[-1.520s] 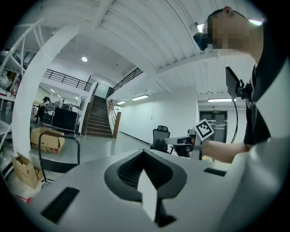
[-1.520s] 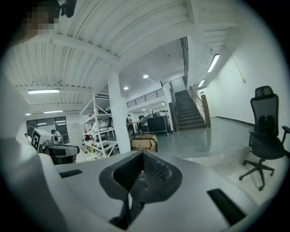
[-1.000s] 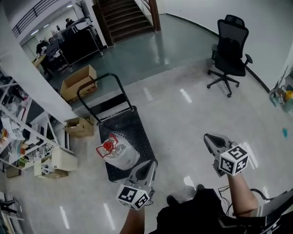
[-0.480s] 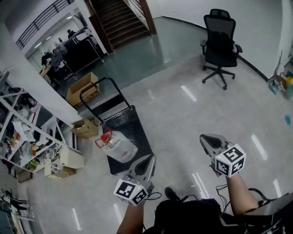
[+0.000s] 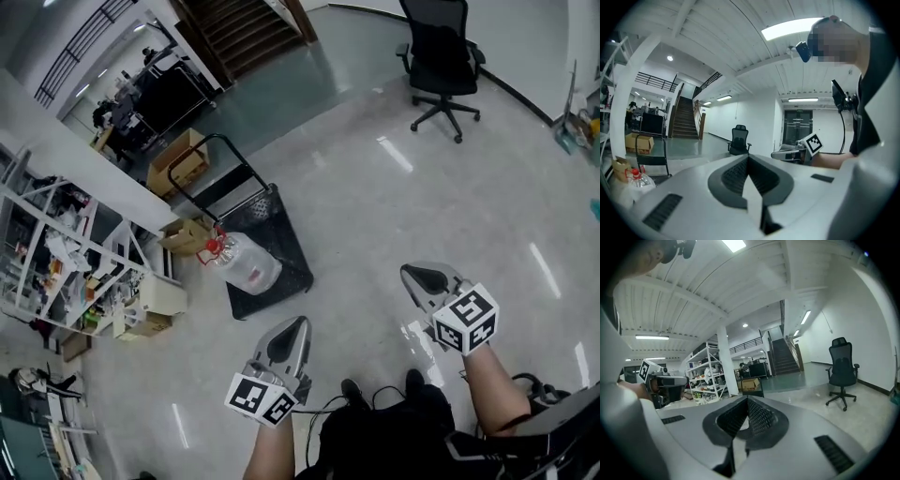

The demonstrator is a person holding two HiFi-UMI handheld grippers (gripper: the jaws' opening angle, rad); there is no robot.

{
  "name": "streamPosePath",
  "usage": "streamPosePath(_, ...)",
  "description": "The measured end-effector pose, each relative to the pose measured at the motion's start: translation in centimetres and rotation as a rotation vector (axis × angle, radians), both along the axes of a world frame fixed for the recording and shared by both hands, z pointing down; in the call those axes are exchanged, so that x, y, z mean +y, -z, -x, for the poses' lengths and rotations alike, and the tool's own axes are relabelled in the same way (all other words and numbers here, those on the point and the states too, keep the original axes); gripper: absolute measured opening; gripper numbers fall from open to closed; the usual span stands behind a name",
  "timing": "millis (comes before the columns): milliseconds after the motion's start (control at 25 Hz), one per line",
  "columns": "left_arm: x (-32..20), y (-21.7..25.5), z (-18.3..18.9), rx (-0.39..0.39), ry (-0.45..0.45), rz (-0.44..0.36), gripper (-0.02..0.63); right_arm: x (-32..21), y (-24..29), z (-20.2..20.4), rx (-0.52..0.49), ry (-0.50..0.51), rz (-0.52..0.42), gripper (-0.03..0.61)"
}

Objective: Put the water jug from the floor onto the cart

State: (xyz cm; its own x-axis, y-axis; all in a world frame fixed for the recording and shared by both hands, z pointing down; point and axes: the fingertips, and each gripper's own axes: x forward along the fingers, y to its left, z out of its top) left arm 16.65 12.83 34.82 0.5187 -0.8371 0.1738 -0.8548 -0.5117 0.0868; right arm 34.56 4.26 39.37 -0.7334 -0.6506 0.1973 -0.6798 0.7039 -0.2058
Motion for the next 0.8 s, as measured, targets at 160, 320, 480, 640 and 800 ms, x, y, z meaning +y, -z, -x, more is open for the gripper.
streamPosePath(160, 5.2, 0.1, 1.0, 0.0, 0.006, -0.013, -0.008, 4.9, 0.2, 1.3, -0.002, 0.005, -0.016, 0.003)
streamPosePath(320, 11.3, 0.4, 1.6, 0.005, -0.009, -0.05, -0.008, 10.4, 1.2, 2.5, 0.011, 0.002, -0.047, 0.003)
streamPosePath(480, 18.2, -0.8, 4.8, 0.009, -0.01, -0.09, -0.008, 16.9, 1.4, 5.5, 0.044, -0.011, -0.091, 0.003)
streamPosePath(640, 25.6, -1.5, 9.6, 0.039, -0.019, -0.101, -0.008, 24.6, 1.8, 9.4, 0.058, -0.052, -0.099, 0.003)
streamPosePath(800, 31.8, -2.1, 12.7, 0.067, -0.043, -0.097, -0.008, 31.6, 2.0, 11.9, 0.069, -0.098, -0.086, 0.003)
